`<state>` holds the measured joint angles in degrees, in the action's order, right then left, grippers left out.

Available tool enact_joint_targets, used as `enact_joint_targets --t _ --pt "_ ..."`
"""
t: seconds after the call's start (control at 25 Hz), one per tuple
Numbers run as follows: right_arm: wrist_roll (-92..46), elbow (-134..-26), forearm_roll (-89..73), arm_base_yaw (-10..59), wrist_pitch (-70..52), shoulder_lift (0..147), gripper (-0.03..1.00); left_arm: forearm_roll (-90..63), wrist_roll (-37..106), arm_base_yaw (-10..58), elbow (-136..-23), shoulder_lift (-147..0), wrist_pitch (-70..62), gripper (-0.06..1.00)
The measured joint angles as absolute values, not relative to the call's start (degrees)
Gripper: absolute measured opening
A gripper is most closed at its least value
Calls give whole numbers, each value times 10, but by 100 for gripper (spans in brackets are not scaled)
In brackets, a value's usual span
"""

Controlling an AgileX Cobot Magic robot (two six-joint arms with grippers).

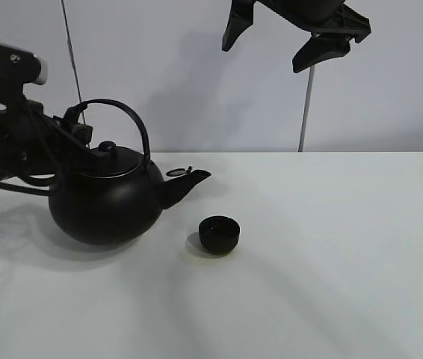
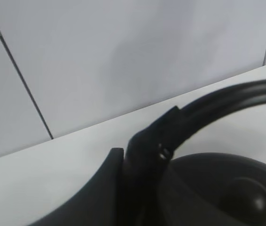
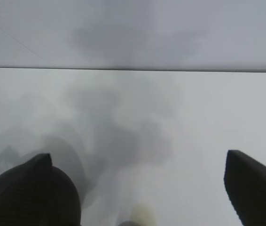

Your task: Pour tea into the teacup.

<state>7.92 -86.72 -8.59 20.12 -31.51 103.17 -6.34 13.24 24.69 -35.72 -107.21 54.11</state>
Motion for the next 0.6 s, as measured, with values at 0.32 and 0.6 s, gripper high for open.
enact_joint_targets --t 0.32,0.6 --pt "79 -867 -86 201 -315 1032 68 -96 84 247 -288 -1073 585 10" --pt "79 -867 -86 201 -315 1032 68 -94 76 245 -278 -1073 587 10"
